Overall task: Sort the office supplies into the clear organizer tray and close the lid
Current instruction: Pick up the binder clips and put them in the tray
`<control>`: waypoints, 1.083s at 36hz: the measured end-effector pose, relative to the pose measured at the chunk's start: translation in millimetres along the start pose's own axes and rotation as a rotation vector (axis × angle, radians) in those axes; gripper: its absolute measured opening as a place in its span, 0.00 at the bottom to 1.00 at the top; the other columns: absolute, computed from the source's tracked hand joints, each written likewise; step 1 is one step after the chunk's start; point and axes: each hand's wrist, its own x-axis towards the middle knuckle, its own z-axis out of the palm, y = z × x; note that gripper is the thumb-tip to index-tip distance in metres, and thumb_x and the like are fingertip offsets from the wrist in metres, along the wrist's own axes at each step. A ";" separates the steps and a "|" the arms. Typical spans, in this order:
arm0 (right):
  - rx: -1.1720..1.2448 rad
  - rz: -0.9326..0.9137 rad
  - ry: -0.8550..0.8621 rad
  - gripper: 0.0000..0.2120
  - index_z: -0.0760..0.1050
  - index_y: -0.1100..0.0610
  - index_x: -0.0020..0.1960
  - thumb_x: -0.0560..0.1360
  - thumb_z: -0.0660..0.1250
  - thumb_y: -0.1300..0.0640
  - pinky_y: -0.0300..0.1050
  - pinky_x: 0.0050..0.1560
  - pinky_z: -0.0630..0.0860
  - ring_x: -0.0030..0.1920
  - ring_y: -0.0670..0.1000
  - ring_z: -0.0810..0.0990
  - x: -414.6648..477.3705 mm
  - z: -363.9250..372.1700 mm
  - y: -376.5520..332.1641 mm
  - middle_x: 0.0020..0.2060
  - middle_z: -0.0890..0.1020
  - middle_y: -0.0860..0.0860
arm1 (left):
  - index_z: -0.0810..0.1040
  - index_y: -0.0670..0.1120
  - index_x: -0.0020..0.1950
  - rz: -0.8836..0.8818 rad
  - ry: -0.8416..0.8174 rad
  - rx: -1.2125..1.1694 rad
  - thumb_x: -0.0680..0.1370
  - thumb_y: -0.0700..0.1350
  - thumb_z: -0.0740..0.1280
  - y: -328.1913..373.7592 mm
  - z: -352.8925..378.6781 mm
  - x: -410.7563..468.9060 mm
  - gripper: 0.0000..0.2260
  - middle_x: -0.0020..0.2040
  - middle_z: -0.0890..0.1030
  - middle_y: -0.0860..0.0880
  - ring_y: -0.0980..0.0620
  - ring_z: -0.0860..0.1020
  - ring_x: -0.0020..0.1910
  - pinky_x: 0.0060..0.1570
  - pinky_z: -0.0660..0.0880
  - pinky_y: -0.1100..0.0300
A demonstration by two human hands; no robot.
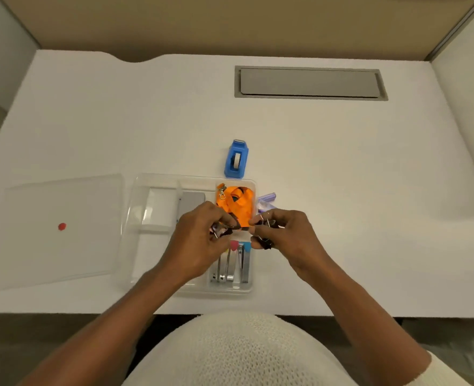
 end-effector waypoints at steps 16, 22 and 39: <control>-0.598 -0.131 0.013 0.07 0.84 0.54 0.51 0.74 0.76 0.56 0.43 0.41 0.84 0.42 0.46 0.87 9.8 135.3 21.1 0.43 0.86 0.49 | 0.71 0.50 0.67 -0.209 -0.153 0.215 0.77 0.44 0.74 -65.4 -25.1 -54.1 0.21 0.55 0.82 0.53 0.53 0.82 0.51 0.48 0.79 0.61; -0.792 -0.204 -0.009 0.12 0.82 0.55 0.61 0.78 0.71 0.56 0.39 0.57 0.78 0.59 0.51 0.84 4.3 152.3 28.2 0.59 0.85 0.51 | 0.74 0.48 0.68 -0.165 -0.219 0.231 0.78 0.46 0.74 -69.7 -26.8 -51.0 0.20 0.62 0.81 0.49 0.51 0.82 0.56 0.50 0.74 0.66; -0.908 -0.294 0.129 0.10 0.83 0.53 0.60 0.79 0.70 0.58 0.39 0.55 0.78 0.54 0.49 0.83 -1.3 145.7 29.3 0.58 0.83 0.50 | 0.81 0.51 0.60 -0.107 -0.214 0.484 0.79 0.50 0.71 -56.8 -53.9 -26.5 0.10 0.56 0.86 0.52 0.52 0.84 0.50 0.46 0.78 0.62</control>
